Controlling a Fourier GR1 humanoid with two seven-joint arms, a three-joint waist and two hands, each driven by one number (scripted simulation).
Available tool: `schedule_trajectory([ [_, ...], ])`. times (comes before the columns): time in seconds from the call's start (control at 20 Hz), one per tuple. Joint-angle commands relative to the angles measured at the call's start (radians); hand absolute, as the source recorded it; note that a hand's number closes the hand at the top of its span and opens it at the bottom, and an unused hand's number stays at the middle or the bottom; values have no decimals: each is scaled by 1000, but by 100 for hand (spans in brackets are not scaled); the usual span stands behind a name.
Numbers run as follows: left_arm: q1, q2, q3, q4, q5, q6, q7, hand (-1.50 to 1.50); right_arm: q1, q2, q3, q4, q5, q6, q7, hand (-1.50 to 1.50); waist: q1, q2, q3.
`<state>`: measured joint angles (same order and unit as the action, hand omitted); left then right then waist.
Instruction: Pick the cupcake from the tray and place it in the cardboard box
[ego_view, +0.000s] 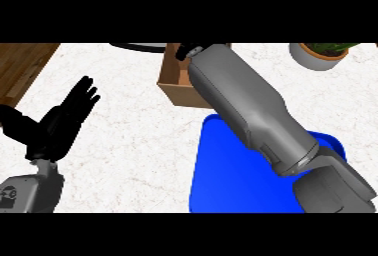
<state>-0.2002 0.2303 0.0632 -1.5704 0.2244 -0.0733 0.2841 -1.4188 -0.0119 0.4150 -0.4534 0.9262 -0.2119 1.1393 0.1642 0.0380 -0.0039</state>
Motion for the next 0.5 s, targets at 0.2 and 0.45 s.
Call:
schedule_trajectory([
  [0.2, 13, -4, 8, -5, -7, 8, -20, 0, 105, 11, -67, 52, -127, -166, 137, -150, -9, -1, 1],
  [0.45, 3, 2, 11, 18, 10, -13, -7, 0, 132, 11, 1, -2, -167, -272, 74, -150, 1, -4, 1],
])
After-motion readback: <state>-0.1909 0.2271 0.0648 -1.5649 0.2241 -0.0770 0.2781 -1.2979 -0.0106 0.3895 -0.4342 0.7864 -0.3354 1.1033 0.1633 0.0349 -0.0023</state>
